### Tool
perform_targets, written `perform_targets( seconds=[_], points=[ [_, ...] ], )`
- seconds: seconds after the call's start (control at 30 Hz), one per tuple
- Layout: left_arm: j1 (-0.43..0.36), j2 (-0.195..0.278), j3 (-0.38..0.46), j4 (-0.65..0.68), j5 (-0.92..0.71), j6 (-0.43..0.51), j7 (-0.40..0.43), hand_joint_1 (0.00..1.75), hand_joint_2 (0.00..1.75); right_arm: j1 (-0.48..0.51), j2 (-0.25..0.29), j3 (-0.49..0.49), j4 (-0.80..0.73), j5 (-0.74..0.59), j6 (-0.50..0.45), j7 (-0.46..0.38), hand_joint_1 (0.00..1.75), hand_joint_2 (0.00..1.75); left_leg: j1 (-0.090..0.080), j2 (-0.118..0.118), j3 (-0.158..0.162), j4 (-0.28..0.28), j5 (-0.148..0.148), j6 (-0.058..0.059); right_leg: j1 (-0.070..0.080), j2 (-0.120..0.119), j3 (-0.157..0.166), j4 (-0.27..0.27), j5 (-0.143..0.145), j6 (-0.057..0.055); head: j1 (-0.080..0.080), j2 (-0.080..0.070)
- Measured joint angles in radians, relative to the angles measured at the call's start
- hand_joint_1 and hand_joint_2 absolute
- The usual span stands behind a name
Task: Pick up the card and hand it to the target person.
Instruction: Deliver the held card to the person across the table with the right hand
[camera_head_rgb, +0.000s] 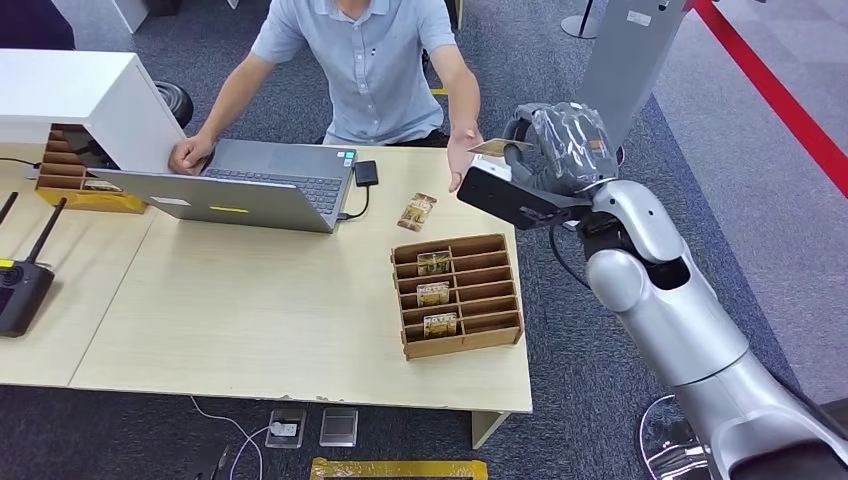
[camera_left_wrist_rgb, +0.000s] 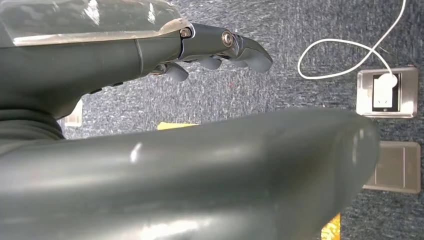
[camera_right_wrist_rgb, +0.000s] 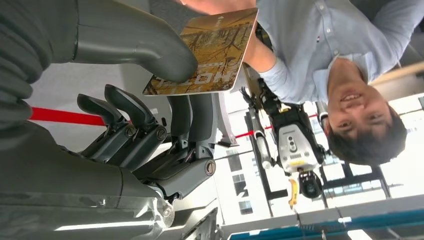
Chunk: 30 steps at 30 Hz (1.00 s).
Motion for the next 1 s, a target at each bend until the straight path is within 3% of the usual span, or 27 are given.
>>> perform_targets(
  seconds=[0.17, 0.37, 0.5, 0.8, 1.0],
  points=[
    [-0.001, -0.002, 0.000, 0.000, -0.007, -0.001, -0.004, 0.00, 0.00, 0.020, 0.050, 0.000, 0.146, 0.024, -0.106, -0.061, 1.75, 1.75, 0.000, 0.000, 0.000, 0.000, 0.000, 0.000, 0.000, 0.000, 0.000, 0.000, 0.000, 0.000, 0.000, 0.000],
    [-0.001, -0.002, 0.000, 0.000, -0.009, 0.005, 0.003, 0.00, 0.00, 0.029, 0.083, 0.001, 0.245, 0.032, -0.120, -0.067, 1.75, 1.75, 0.000, 0.000, -0.001, 0.000, 0.000, 0.000, 0.000, 0.000, -0.001, 0.000, 0.000, 0.000, 0.000, 0.000],
    [0.000, -0.002, 0.000, 0.000, -0.011, 0.009, 0.003, 0.00, 0.00, 0.030, 0.092, 0.003, 0.281, 0.026, -0.119, -0.067, 0.00, 1.75, 0.000, 0.000, -0.001, 0.000, 0.000, 0.000, 0.000, 0.000, -0.001, 0.000, 0.000, 0.000, -0.001, 0.000],
    [0.000, -0.002, 0.000, 0.000, 0.000, 0.013, -0.010, 0.00, 0.00, 0.037, 0.100, 0.004, 0.314, -0.037, -0.123, -0.070, 0.00, 1.75, 0.000, 0.000, 0.000, 0.000, 0.000, 0.000, 0.000, 0.000, -0.001, 0.000, 0.000, 0.000, -0.001, 0.000],
    [0.001, -0.002, 0.000, 0.000, 0.044, 0.031, 0.002, 0.00, 0.00, 0.119, 0.089, -0.030, 0.229, -0.300, -0.125, -0.113, 0.00, 1.75, 0.000, 0.000, 0.000, 0.000, 0.000, 0.000, 0.000, 0.000, -0.001, 0.000, 0.000, 0.000, -0.001, 0.000]
  ],
)
